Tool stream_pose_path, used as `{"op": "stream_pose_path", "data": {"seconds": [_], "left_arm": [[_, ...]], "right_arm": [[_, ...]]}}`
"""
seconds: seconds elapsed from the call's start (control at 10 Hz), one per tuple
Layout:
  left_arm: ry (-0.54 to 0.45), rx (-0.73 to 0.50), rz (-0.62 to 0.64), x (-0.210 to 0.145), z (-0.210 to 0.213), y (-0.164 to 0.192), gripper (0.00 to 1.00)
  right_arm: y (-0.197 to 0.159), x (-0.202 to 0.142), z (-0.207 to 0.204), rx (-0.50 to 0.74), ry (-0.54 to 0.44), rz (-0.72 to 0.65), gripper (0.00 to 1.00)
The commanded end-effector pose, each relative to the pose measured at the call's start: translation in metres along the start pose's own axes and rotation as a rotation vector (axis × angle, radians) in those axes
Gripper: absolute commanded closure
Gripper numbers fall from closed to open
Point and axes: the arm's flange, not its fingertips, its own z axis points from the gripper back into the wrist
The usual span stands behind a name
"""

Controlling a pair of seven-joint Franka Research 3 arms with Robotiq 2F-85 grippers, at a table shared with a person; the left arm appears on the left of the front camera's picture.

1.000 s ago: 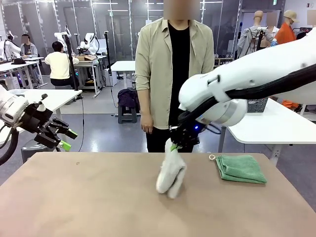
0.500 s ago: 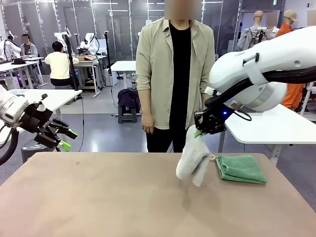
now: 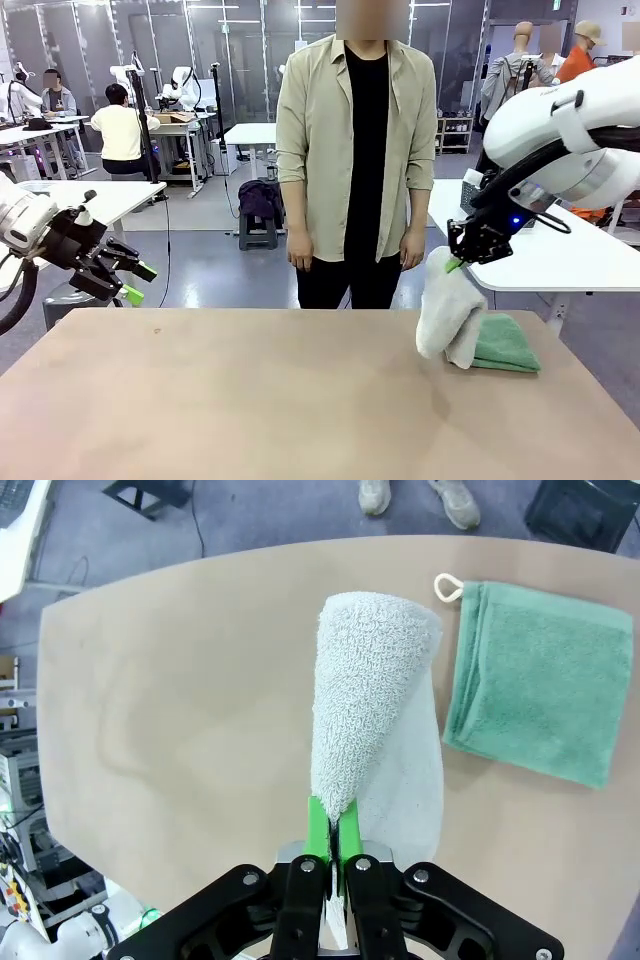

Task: Fold the towels and place them in the basket.
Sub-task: Stack the folded Towel with hook on the right side of the table.

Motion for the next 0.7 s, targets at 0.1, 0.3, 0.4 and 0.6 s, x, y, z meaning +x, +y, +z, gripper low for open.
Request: {"op": "stream_pose_path", "data": {"seconds": [0.1, 0.3, 0.4, 0.6], "left_arm": [[0.003, 0.005, 0.008, 0.002, 0.0, 0.0, 0.16], [0.003, 0.005, 0.008, 0.002, 0.0, 0.0, 0.16], [0.003, 0.005, 0.008, 0.002, 0.0, 0.0, 0.16], [0.003, 0.005, 0.008, 0.002, 0.0, 0.0, 0.16]], "right_arm": [[-0.015, 0.02, 0.007, 0.04, 0.002, 0.016, 0.96], [-0.024, 0.025, 0.006, 0.038, -0.018, -0.013, 0.96], [-0.014, 0.015, 0.01, 0.012, -0.005, -0.007, 0.96], [-0.014, 0.015, 0.01, 0.012, -0.005, -0.007, 0.96]]}}
